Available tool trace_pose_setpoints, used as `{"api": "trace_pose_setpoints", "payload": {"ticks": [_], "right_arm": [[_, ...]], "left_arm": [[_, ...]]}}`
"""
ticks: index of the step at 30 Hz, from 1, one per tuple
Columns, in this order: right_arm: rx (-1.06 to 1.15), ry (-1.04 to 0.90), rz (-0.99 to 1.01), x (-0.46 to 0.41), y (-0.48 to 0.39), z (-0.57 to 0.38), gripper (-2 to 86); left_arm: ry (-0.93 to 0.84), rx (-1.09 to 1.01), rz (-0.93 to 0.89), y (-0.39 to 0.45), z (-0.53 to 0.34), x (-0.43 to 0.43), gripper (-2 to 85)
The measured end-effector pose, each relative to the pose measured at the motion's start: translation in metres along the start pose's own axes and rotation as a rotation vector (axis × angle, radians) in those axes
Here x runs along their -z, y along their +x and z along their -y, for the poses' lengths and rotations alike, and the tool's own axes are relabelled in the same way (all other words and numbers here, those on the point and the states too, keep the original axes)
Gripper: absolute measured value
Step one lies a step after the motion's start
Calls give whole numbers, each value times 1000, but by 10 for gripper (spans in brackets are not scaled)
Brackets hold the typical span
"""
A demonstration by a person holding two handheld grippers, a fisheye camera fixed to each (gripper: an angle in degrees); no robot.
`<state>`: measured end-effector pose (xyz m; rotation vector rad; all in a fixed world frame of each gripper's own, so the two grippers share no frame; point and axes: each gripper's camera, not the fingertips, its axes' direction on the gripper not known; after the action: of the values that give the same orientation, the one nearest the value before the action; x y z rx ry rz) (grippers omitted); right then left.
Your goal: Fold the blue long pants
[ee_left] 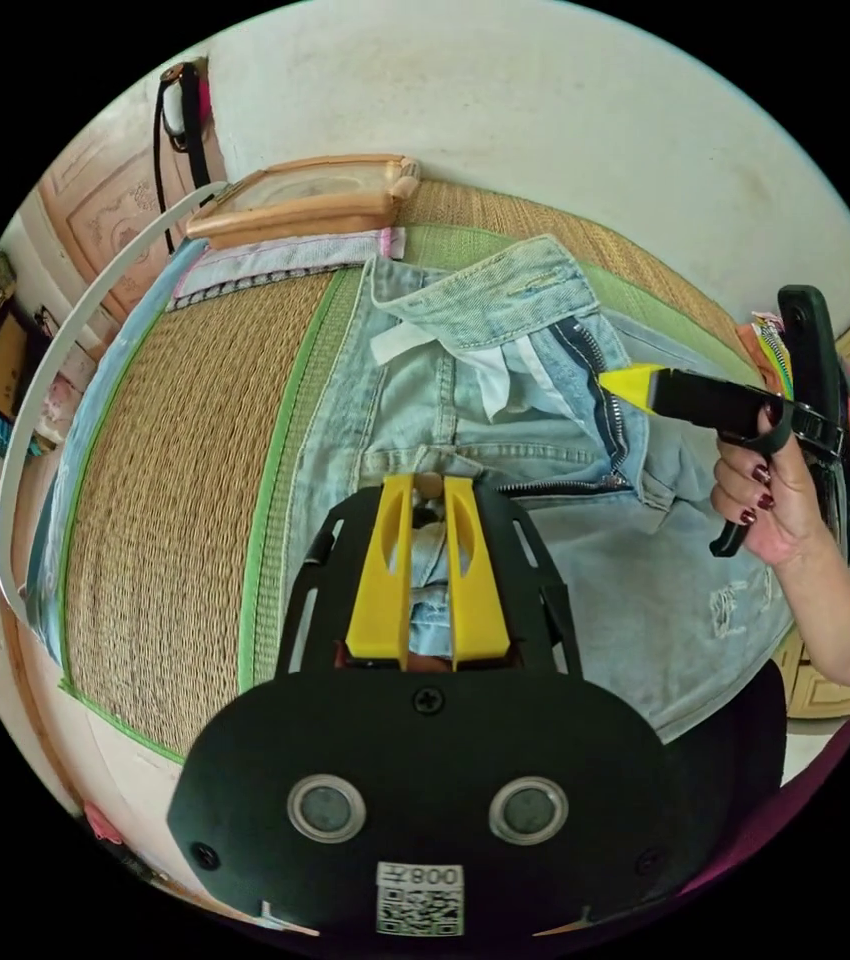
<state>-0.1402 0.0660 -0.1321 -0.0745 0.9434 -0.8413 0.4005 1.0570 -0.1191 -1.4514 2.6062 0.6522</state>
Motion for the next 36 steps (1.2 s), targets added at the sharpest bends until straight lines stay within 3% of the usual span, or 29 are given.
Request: {"api": "trace_pose_setpoints", "payload": {"ticks": [3, 7, 13, 18, 22, 24, 27, 32, 36], "right_arm": [[4, 62, 12, 16, -3, -5, 9], [38, 109, 60, 22, -15, -7, 9], [220, -79, -56, -37, -56, -14, 9], [227, -212, -132, -92, -56, -28, 11], [207, -219, -176, -110, -59, -31, 14], [213, -228, -199, -115, -64, -29, 15], [216, -239, -198, -113, -70, -28, 14], [170, -148, -184, -61, -76, -38, 5], [89, -150, -320, -40, -59, -48, 2]], "left_arm": [[100, 14, 10, -3, 3, 20, 49], [83, 28, 13, -9, 20, 9, 39], [31, 99, -35, -23, 27, -23, 15], [182, 208, -14, -38, -6, 18, 5], [336, 199, -135, -30, -23, 48, 3], [250, 108, -147, -14, -14, 35, 2], [56, 90, -14, -11, -9, -6, 1], [81, 99, -37, -14, -11, -7, 0], [77, 97, -26, -9, -8, -6, 1]]}}
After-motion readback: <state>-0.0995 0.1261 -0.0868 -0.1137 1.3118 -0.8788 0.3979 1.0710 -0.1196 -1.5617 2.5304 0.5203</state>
